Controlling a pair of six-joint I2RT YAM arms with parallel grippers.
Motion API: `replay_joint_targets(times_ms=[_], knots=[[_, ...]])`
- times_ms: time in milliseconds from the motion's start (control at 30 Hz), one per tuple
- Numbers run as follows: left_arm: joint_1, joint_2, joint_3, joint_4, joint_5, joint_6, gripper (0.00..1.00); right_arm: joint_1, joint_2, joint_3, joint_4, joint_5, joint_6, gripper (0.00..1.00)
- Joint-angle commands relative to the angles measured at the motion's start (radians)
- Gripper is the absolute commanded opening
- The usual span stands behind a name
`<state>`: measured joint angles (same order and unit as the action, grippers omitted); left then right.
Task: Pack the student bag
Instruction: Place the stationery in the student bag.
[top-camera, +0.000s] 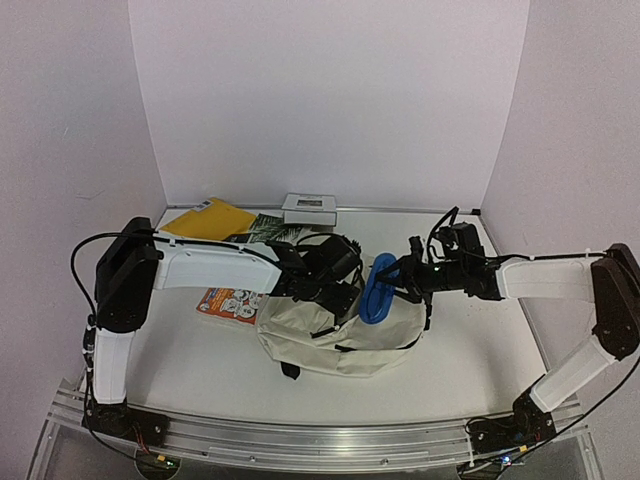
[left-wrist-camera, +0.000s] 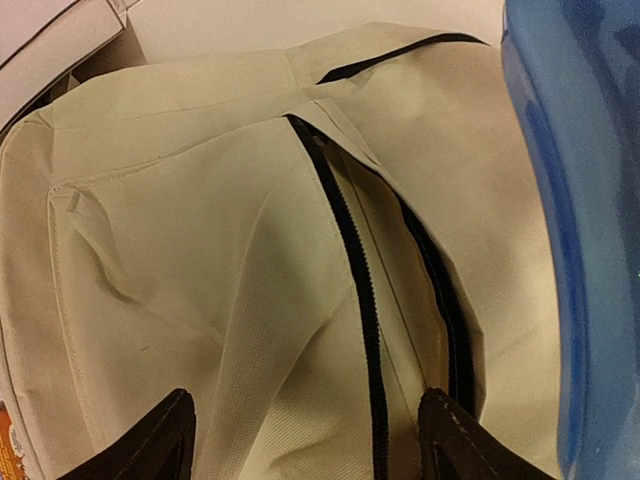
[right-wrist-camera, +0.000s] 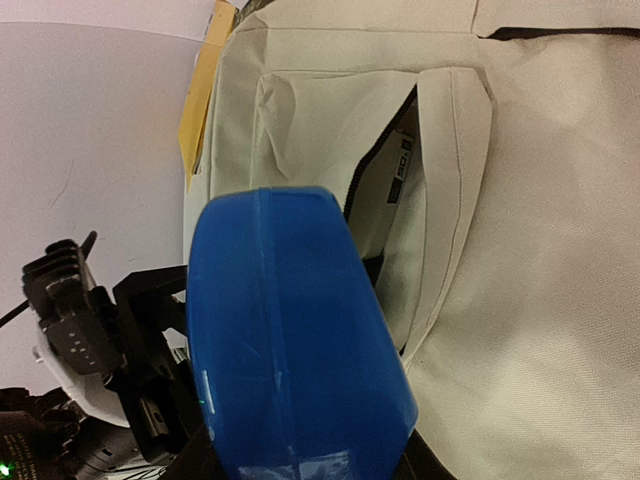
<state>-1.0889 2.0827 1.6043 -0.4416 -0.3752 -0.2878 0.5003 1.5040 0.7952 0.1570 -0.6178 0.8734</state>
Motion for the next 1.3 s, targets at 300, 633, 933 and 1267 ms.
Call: replay_joint_targets(times_ms=[300,633,933,1267], knots=[[-0.008,0.071,0.101,-0.021,-0.070,0.060,0.55,0.008,0.046,0.012,0.022,-0.030,0.026,0.39],[-0.008,0.110,0.139,-0.040,-0.084,0.068,0.36,0.020,0.075,0.010,0.020,-0.025,0.032,0.39],[-0.008,0.044,0.085,0.022,-0.120,0.057,0.00,0.034,0.160,0.056,0.021,-0.100,0.026,0.39],[-0.008,-0.111,-0.104,0.239,-0.076,0.082,0.00,0.065,0.310,0.175,0.021,-0.226,0.009,0.39]])
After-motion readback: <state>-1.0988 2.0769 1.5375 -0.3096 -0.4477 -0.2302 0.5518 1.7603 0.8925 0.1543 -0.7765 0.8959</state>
